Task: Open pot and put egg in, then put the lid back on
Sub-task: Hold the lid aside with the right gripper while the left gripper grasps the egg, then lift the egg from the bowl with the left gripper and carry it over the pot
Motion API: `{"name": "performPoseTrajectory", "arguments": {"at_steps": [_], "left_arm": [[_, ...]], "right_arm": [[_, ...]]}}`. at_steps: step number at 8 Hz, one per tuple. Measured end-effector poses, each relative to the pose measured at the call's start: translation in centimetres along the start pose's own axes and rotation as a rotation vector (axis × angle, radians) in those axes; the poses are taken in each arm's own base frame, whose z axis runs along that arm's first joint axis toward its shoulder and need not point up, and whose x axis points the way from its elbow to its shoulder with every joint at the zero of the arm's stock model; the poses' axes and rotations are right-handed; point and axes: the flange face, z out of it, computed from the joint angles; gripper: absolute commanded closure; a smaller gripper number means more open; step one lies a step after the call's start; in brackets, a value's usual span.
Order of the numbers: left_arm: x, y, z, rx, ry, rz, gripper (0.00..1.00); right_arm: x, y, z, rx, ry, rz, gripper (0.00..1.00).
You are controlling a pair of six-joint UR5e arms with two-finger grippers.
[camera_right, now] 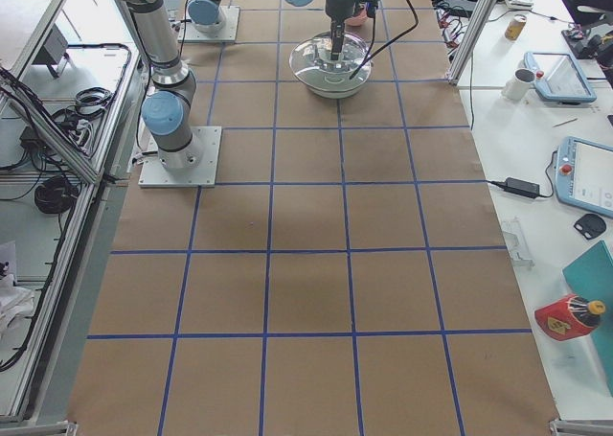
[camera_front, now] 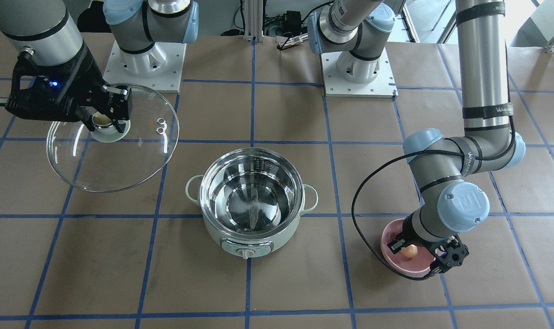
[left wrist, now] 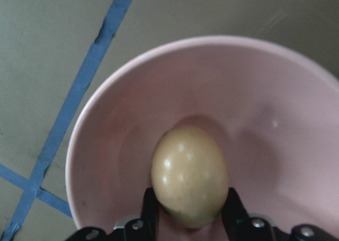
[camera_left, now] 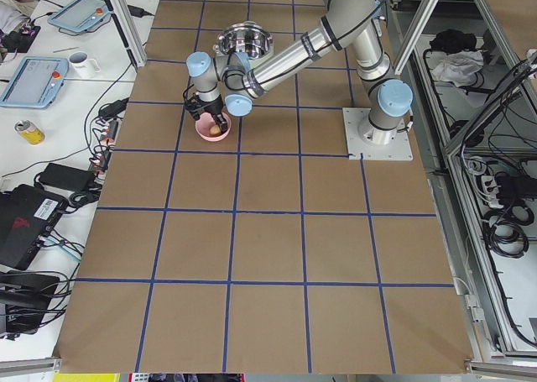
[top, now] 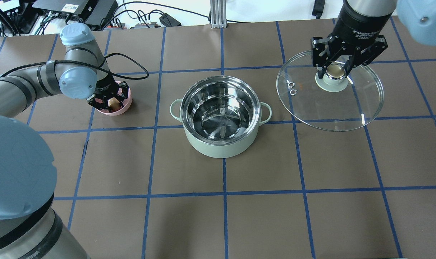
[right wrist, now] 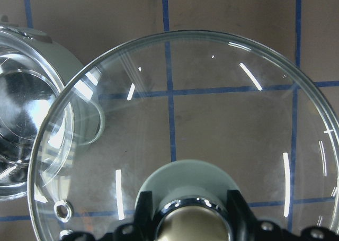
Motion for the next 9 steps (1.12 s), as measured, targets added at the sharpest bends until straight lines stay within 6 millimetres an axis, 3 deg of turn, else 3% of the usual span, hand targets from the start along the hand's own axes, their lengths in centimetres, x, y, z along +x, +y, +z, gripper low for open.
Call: {"name": "performPoseTrajectory", "arguments": {"at_steps": [3,6,7,9], "left_arm": [[-0.5,0.6,-2.5,0.006,0.006,-0.026,1.0],[-0.6,2.1,-8.3,0.077,0.052,-0.032,1.0],[0.5,3.9,-11.0,0.116,0.074,-0.013,1.0],[5.2,10.3,-16.4,0.189,0.136,0.048,1.0]], "right_arm": [[0.0,0.0,0.0,0.0,0.0,-0.002,0.71],[0.0,0.0,0.0,0.001,0.0,-0.002,0.71],[0.0,0.0,0.0,0.0,0.0,-0.001,0.71],[0.0,0.0,0.0,0.0,0.001,0.0,0.71]]}}
